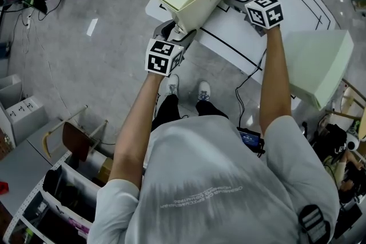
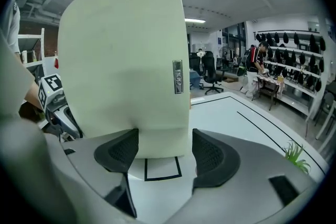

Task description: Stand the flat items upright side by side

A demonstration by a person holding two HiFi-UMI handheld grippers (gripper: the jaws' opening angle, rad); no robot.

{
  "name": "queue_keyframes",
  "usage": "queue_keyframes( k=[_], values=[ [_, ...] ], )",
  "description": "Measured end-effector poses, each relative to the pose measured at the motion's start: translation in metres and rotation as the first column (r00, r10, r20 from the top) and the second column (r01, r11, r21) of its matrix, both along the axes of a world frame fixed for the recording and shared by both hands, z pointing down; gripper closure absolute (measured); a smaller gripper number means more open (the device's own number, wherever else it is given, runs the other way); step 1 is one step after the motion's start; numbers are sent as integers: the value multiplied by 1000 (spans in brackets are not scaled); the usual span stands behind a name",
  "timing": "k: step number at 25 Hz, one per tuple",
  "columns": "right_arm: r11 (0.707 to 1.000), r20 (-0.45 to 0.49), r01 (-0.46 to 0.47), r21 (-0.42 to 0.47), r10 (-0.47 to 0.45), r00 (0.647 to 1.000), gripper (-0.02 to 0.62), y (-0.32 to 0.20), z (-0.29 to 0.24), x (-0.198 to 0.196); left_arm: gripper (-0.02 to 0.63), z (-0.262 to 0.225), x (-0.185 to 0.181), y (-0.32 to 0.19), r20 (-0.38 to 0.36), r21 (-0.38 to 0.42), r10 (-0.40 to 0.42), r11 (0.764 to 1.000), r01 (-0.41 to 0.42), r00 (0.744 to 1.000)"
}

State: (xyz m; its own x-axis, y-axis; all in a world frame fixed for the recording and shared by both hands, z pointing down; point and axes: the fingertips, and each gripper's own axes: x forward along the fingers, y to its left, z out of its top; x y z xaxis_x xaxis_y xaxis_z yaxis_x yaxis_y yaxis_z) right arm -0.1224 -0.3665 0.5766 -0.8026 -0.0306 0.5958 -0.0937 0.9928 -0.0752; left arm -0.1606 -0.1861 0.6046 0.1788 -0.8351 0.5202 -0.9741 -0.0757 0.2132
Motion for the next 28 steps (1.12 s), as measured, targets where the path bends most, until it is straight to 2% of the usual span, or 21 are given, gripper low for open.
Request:
queue_keyframes(
  k=[6,14,18,23,28],
  values=[
    [997,10,-76,-6,76,997,255,-22,0,-1,296,0,3,-20,-9,-13,-34,999,34,999],
    [983,-10,-179,46,180,984,253,-30,1,10,295,1,5,-22,-51,-20,-54,998,53,997],
    [954,13,-294,53,294,956,253,-24,-4,27,293,3,0,-8,-81,-23,-47,999,46,996],
    [904,63,-421,69,418,906,253,-4,-24,47,287,-2,-9,10,-88,-7,-14,1000,13,996],
    [868,87,-485,102,478,874,253,41,-51,73,287,-12,-19,28,-139,48,18,999,-11,990]
  ],
)
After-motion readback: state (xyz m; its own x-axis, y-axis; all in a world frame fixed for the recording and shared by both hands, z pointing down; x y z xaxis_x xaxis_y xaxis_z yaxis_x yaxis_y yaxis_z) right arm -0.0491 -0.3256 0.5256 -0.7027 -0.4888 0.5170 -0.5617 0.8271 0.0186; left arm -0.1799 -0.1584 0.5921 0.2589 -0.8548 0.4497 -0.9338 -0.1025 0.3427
